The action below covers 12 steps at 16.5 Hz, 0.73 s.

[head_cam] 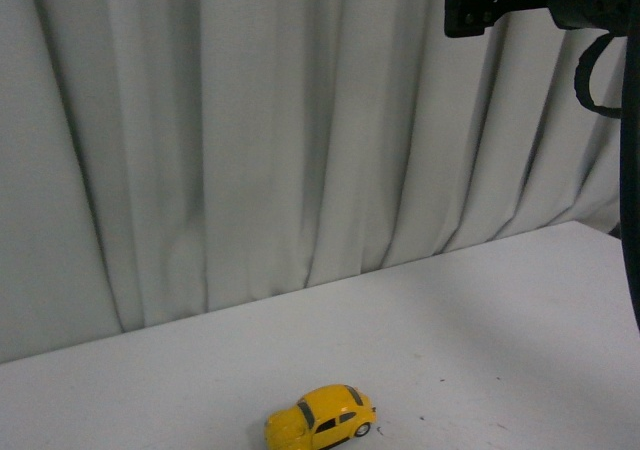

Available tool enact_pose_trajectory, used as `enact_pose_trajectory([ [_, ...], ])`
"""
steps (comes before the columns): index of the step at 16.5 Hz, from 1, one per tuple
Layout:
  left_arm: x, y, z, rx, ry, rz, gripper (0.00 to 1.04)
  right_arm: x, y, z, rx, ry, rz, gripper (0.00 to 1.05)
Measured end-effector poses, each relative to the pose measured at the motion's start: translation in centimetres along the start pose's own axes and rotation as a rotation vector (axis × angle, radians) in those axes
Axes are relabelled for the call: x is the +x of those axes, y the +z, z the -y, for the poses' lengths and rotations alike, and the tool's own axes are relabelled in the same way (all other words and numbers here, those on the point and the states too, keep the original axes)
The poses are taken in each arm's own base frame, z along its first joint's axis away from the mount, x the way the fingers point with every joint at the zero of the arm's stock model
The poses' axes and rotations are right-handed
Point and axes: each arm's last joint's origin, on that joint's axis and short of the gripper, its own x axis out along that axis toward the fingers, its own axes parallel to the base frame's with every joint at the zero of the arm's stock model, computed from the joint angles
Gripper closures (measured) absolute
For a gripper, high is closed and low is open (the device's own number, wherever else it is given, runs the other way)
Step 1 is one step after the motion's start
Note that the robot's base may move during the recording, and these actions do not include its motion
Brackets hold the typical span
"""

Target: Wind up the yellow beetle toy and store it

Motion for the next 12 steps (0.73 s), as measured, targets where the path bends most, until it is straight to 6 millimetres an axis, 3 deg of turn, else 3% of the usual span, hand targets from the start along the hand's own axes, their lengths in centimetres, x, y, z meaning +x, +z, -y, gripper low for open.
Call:
enact_pose_trajectory([
  [1, 0.0, 0.0, 0.0, 0.0, 0.0, 0.0, 0.07, 3.9, 0.8, -1.8, -0.183, 0.29, -0.025, 0.07],
  [3, 0.0, 0.0, 0.0, 0.0, 0.0, 0.0, 0.07, 6.0, 0.1, -5.0, -0.364, 0.639, -0.07, 0.07],
  [7, 0.0, 0.0, 0.0, 0.0, 0.0, 0.0, 0.07, 4.8, -7.3, -9.9, -0.672, 1.157, -0.367, 0.07],
  [9, 0.0, 0.0, 0.0, 0.0, 0.0, 0.0, 0.07, 3.7, -10.9, -10.3, -0.843, 1.332, -0.479, 0.07],
  [12, 0.0, 0.0, 0.0, 0.0, 0.0, 0.0, 0.07, 3.1, -13.7, -10.3, -0.959, 1.456, -0.478, 0.07],
])
